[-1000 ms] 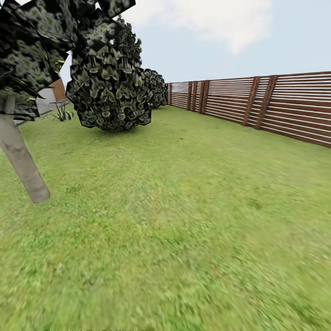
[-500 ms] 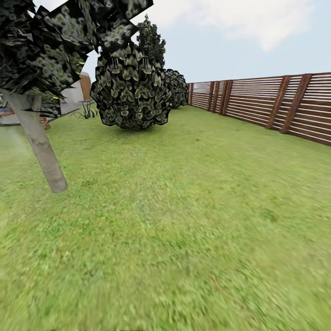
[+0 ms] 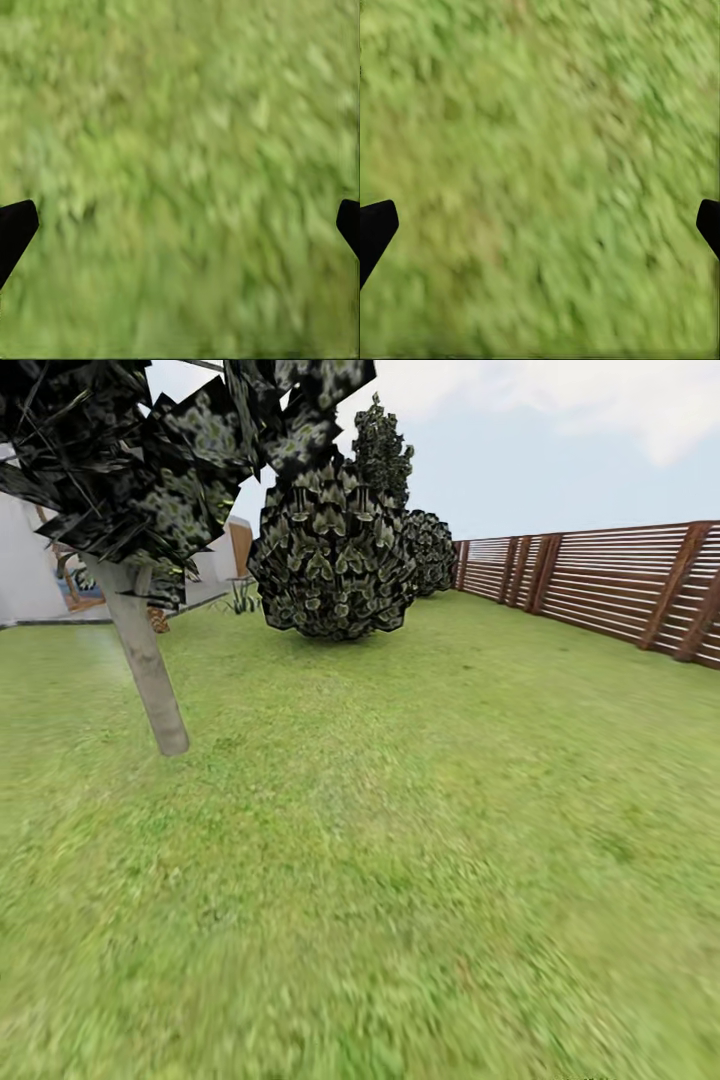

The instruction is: Pick up the pesticide atomizer in the garden and spray insectifuge to fully cover both potted plants in the garden.

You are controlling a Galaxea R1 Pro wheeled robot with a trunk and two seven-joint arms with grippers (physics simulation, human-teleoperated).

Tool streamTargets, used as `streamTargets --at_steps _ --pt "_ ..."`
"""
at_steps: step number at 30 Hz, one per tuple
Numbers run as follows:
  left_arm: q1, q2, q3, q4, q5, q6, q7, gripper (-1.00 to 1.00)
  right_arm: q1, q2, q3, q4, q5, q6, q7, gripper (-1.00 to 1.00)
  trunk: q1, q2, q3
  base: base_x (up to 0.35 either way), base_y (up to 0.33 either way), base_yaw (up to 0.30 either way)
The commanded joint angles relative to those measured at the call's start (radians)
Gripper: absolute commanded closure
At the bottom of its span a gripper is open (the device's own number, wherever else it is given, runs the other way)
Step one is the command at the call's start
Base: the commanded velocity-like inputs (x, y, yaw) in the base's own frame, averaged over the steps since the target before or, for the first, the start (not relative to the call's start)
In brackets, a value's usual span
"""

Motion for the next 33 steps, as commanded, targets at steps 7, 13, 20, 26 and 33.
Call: streamTargets --at_steps 7,13,20,26,33 --pt "-0.001 -0.001 0.002 0.002 0.01 -0.003 -0.005 -1.0 -0.001 0.001 -0.005 0.001 0.01 -0.002 -0.001 -1.0 -0.001 0.0 -0.003 -0.288 -0.195 0.278" --pt "-0.001 -0.003 0.002 0.002 0.01 -0.003 -0.005 -1.0 -0.001 0.001 -0.005 0.001 0.01 -0.002 -0.001 -1.0 -0.001 0.0 -0.008 -0.294 -0.185 0.264" --pt "-0.001 -0.003 0.002 0.002 0.009 -0.003 -0.005 -1.0 -0.001 0.001 -0.006 0.0 0.01 -0.002 -0.001 -1.0 -0.001 0.0 -0.015 -0.29 -0.203 0.233" --pt "-0.001 -0.003 0.002 0.002 0.009 -0.003 -0.005 -1.0 -0.001 0.001 -0.006 -0.001 0.01 -0.002 -0.001 -1.0 -0.001 0.0 -0.021 -0.279 -0.228 0.228" --pt "-0.001 -0.005 0.001 0.002 0.009 -0.005 -0.005 -1.0 -0.001 0.001 -0.006 -0.001 0.01 -0.002 -0.001 -1.0 -0.001 0.0 -0.029 -0.278 -0.221 0.228"
